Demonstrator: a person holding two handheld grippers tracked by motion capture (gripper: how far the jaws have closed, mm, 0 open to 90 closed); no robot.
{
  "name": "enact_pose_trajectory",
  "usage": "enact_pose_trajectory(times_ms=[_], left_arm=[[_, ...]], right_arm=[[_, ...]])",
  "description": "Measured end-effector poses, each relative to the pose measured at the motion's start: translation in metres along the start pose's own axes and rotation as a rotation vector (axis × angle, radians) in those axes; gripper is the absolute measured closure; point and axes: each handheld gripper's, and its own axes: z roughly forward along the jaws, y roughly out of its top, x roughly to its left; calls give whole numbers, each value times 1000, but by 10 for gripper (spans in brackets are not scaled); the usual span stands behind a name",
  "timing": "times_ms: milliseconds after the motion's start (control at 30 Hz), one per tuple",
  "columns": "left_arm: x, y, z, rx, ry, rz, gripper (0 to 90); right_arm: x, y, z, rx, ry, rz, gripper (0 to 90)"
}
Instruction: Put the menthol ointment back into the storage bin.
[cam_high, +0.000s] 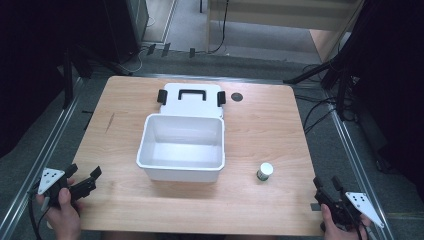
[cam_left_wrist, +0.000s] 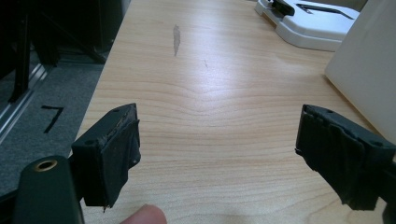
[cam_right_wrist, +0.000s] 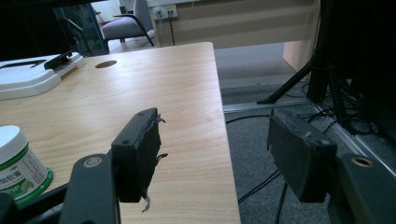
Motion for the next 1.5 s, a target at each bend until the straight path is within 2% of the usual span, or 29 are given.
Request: enact_pose_trajectory(times_ms=[100,300,400,700,833,967,1067,1133,1167,1200,1233,1267,1300,1333,1367,1400,1433,1500], left_arm=[[0,0,0,1,1,2,144],[1,0,0,-1,-5,-3,144],[0,0,1,3,-7,0,144],[0,0,1,5,-15,13,144],[-1,0,1,9,-15,18,144],[-1,0,1,11,-15,18,144],[-1,0,1,13,-15,21,144],[-1,0,1,14,-16,22,144],[-1,0,1,14,-16,22,143],[-1,0,1,14,-18,21,144],[0,0,1,15,-20,17,143],[0,0,1,15,-20,17,144],[0,0,1,13,-21,13,143],[0,0,1,12,-22,11,143],[0,0,1,12,-24,11,144],[0,0,1,12,-24,11,144],[0,0,1,12,-25,9,144],[0,1,1,16,-26,9,144]], right_arm=[[1,2,-2,6,4,-11,355],[12,7,-2,25,19,-52,353],[24,11,0,31,68,-67,331],[50,29,3,83,137,-143,290],[58,40,3,89,177,-145,277],[63,52,2,122,197,-157,273],[67,60,3,174,198,-202,273],[69,65,5,215,209,-217,273],[69,65,5,215,209,-217,273],[73,70,8,267,224,-206,273],[76,72,10,296,230,-207,273],[76,72,10,296,230,-207,273],[81,76,14,359,234,-228,271],[83,77,16,390,242,-234,270],[86,78,18,417,246,-249,269],[86,78,18,417,246,-249,269],[91,79,23,470,257,-277,266],[97,79,27,505,266,-314,259]])
